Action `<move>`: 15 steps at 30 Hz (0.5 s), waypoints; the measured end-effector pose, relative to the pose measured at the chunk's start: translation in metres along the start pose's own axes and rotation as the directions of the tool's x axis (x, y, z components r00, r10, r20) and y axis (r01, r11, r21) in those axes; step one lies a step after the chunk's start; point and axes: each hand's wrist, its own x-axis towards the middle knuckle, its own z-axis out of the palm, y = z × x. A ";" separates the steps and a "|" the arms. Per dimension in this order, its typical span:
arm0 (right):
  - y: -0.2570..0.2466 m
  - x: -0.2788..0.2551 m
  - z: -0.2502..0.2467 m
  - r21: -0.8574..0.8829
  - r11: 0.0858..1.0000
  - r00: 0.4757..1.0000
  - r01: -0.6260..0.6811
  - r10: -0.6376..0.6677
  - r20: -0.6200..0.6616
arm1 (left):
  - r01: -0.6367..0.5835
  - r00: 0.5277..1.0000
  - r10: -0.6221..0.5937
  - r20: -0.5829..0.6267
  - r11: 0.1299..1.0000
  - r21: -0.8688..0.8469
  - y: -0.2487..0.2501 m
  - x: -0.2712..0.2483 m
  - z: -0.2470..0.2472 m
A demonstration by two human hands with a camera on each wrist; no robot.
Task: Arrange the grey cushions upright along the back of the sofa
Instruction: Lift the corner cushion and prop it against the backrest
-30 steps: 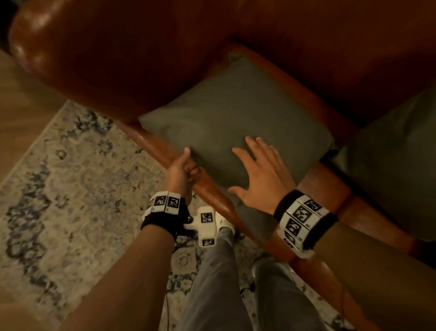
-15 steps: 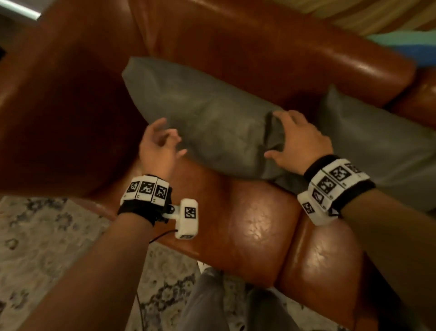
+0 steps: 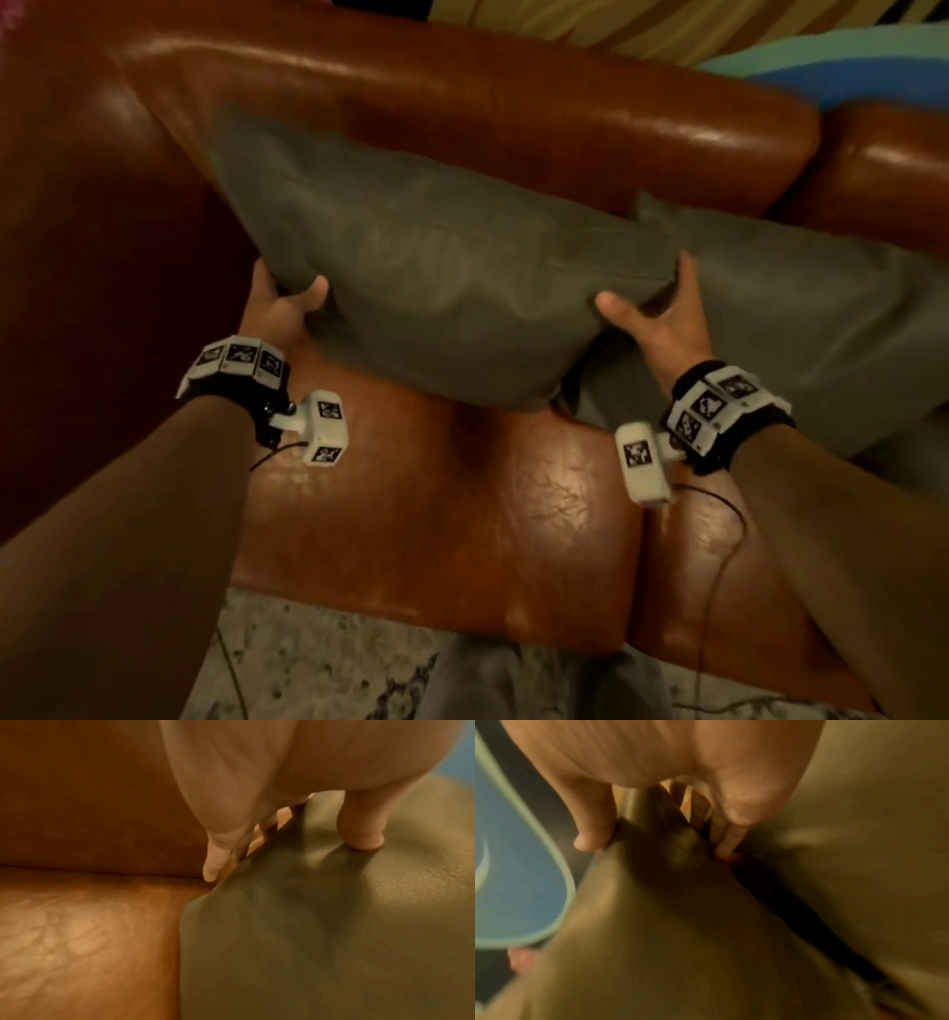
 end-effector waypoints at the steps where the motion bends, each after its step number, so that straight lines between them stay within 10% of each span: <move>1: 0.002 -0.005 0.004 -0.085 0.996 1.000 -0.013 0.014 0.013 | 0.000 1.000 0.000 -0.010 1.000 0.008 -0.003 0.001 -0.002; 5: -0.018 0.001 0.030 -0.294 0.956 0.999 -0.004 0.017 0.039 | 0.012 0.999 -0.015 -0.035 0.997 -0.080 -0.002 -0.007 -0.005; 15: -0.004 0.062 0.035 -0.197 0.935 0.952 -0.294 0.305 0.031 | 0.075 0.997 -0.077 -0.023 0.994 -0.082 -0.001 0.007 0.012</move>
